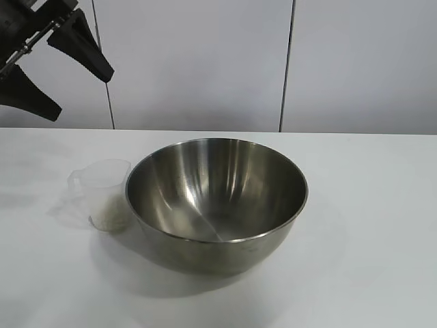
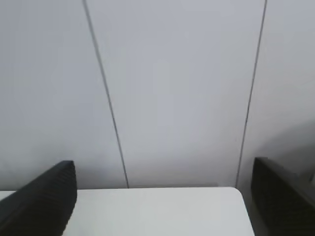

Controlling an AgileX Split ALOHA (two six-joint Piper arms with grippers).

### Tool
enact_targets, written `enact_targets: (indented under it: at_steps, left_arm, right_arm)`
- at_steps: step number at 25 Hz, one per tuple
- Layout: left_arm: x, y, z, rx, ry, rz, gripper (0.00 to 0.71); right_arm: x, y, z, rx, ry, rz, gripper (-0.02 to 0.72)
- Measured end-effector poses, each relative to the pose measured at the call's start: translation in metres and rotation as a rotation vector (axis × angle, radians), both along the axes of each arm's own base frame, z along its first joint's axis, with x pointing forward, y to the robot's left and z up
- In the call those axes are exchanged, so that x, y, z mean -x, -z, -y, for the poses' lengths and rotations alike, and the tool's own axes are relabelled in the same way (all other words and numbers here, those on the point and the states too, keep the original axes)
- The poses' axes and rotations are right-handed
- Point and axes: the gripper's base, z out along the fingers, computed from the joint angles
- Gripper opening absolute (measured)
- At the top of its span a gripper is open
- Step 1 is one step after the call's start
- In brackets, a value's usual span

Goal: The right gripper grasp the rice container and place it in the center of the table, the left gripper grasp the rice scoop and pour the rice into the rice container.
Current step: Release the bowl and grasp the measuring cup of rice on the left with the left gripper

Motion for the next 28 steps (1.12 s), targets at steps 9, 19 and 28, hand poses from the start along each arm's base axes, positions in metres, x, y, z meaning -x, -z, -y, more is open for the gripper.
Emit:
enact_targets:
  at_steps: [9,19,28]
  left_arm:
    - [0.0,0.0,0.0,0.0,0.0,0.0,0.687]
    - [0.0,0.0,0.0,0.0,0.0,0.0,0.687]
    - [0.0,0.0,0.0,0.0,0.0,0.0,0.687]
  right_arm:
    - [0.053,0.142,-0.008,-0.014,-0.006,-0.184,0.57]
    - [0.04,0.24,-0.006,-0.035,-0.015,-0.318,0.568]
    - [0.027,0.262,-0.001,-0.028,-0.074,-0.352,0.568]
